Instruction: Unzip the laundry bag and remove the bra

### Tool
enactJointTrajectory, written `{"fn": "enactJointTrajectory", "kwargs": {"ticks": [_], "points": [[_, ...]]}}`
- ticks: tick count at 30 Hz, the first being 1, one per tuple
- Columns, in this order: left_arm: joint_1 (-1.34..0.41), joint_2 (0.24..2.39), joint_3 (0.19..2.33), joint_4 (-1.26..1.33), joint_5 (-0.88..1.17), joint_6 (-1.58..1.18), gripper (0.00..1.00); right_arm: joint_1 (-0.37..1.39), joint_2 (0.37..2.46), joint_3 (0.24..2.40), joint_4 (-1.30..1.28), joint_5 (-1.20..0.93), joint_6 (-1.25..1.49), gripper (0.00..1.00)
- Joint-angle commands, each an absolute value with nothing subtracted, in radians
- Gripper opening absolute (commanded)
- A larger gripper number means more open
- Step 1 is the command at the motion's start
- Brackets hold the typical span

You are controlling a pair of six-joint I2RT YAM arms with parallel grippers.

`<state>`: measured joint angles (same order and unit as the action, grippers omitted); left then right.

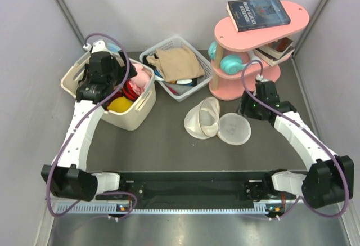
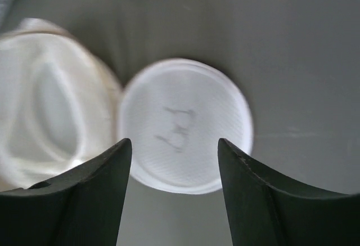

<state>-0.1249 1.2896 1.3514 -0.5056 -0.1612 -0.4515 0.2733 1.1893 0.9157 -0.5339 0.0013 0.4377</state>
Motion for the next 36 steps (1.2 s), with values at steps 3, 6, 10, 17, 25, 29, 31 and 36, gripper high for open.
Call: {"fn": "enactJointTrajectory", "kwargs": {"ticks": [3, 6, 10, 17, 25, 29, 31, 36], "points": [[-0.130, 1.187, 1.322, -0.548, -0.126, -0.480, 0.99, 0.175, 1.252, 0.832, -0.611, 0.080, 0.419, 0.57], [-0.130, 1.158, 1.302, -0.555, -0.117, -0.480, 0.99, 0.173, 1.279, 0.799, -0.609, 0.123, 0.431, 0.54], [-0.132, 1.135, 1.281, -0.574, -0.095, -0.480, 0.99, 0.166, 1.308, 0.756, -0.583, 0.166, 0.449, 0.51], [-0.133, 1.103, 1.238, -0.601, -0.104, -0.477, 0.98, 0.163, 1.367, 0.716, -0.526, 0.140, 0.446, 0.46], [-0.133, 1.075, 1.223, -0.635, -0.106, -0.449, 0.98, 0.166, 1.425, 0.716, -0.492, 0.077, 0.431, 0.23], [-0.133, 1.078, 1.224, -0.649, -0.103, -0.427, 0.98, 0.163, 1.436, 0.759, -0.524, 0.089, 0.410, 0.05], [-0.135, 1.078, 1.230, -0.649, -0.109, -0.416, 0.98, 0.163, 1.421, 0.785, -0.548, 0.127, 0.394, 0.00], [-0.137, 1.101, 1.265, -0.660, -0.109, -0.385, 0.98, 0.164, 1.378, 0.940, -0.690, 0.305, 0.315, 0.00]]}}
